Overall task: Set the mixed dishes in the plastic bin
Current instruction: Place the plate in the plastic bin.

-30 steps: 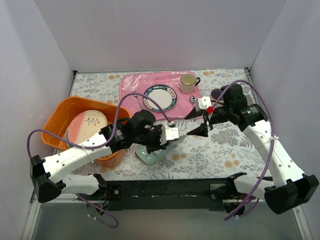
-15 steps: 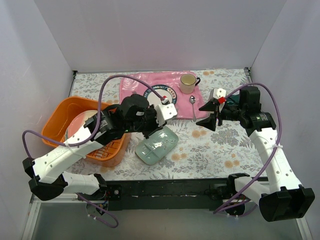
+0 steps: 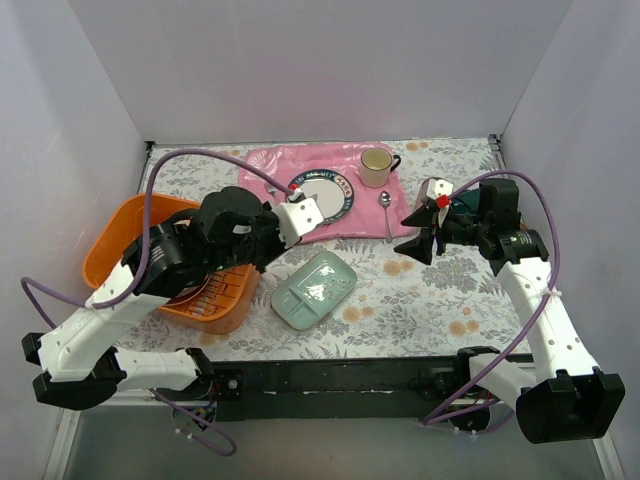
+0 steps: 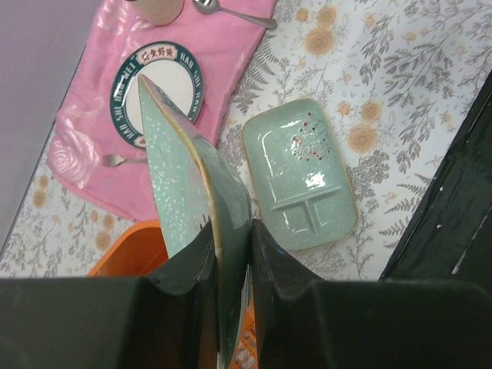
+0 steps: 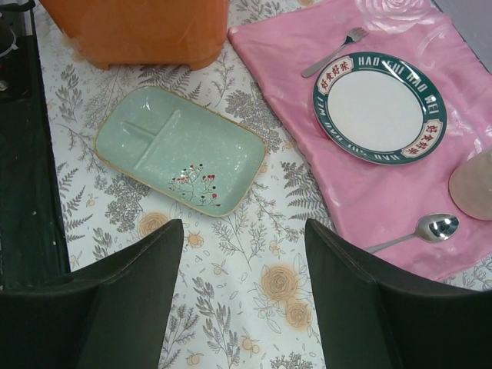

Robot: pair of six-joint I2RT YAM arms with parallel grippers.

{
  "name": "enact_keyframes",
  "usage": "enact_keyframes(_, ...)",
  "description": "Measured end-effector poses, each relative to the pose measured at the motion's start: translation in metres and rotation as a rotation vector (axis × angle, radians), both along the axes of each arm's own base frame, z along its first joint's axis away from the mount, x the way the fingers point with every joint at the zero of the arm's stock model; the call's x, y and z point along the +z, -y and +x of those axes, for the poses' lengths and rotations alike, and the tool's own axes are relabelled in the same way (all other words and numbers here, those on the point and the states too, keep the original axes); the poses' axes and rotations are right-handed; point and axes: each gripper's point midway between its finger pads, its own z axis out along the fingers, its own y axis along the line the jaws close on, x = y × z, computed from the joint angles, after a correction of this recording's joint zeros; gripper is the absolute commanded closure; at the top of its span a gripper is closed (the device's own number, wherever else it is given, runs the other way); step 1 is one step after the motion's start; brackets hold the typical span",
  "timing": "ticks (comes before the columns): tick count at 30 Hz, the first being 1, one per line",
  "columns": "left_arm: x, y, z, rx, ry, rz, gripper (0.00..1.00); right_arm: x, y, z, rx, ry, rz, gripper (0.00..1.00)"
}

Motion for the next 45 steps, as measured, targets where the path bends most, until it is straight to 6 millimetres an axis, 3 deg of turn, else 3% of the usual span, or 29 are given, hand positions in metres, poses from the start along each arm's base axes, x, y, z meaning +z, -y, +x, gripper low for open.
enact_keyframes(6,-0.011,-0.035,-0.002,0.07,0.041,0.065,1.0,-0.002,0.001,0.001,-0.003,0.003,0.0,0.28)
enact_keyframes(11,-0.015,-0.052,0.008,0.163,0.059,0.107,1.0,-0.012,0.002,0.0,-0.009,-0.024,-0.005,0.28)
enact_keyframes(16,-0.017,-0.071,0.029,0.298,0.065,0.131,1.0,-0.012,0.003,0.001,-0.015,-0.022,-0.006,0.28)
enact_keyframes(21,-0.032,-0.105,0.061,0.492,0.039,0.192,1.0,-0.013,0.005,0.002,-0.02,-0.023,-0.008,0.28)
enact_keyframes(30,-0.053,-0.15,0.082,0.723,0.027,0.268,1.0,-0.016,0.008,0.002,-0.037,-0.026,-0.014,0.28)
enact_keyframes(45,-0.129,-0.222,0.086,0.951,0.0,0.451,1.0,-0.021,0.012,0.004,-0.051,-0.036,-0.017,0.28)
